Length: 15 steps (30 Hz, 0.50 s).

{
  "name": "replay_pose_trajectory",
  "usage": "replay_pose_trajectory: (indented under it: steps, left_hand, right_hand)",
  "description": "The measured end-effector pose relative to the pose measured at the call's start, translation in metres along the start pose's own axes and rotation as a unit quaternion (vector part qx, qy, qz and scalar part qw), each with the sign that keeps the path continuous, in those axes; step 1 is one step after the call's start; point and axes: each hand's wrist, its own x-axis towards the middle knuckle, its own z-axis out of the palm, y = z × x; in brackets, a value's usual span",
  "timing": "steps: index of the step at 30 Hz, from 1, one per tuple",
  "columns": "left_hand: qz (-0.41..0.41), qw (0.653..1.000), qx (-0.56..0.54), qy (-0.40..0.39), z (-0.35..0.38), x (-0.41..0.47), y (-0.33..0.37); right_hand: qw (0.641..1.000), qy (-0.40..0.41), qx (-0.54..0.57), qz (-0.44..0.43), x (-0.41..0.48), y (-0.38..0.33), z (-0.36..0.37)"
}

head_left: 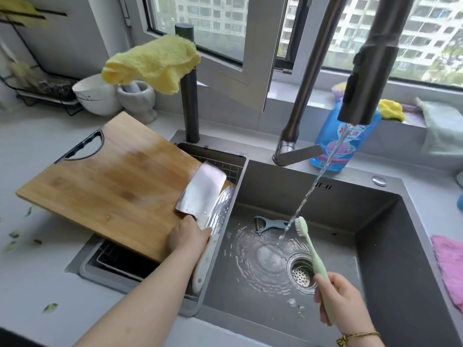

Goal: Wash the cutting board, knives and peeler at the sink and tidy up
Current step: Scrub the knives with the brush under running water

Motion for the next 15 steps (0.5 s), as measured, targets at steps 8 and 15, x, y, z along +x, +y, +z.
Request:
replay_pose_trajectory:
  steps: [8,15]
  left_hand:
    - [0.039,0.997,0.056,-0.02,0.013,-0.003,-0.005]
    - [0.074,0.996,0.037,-0.011,-0.005,-0.003,-0.004]
  right_hand:
    - [1.0,0.018,0.001,0.015,0.003,0.004,-0.008]
    - [0.999,0.03,0.024,0.018,0.008,0.006,-0.013]
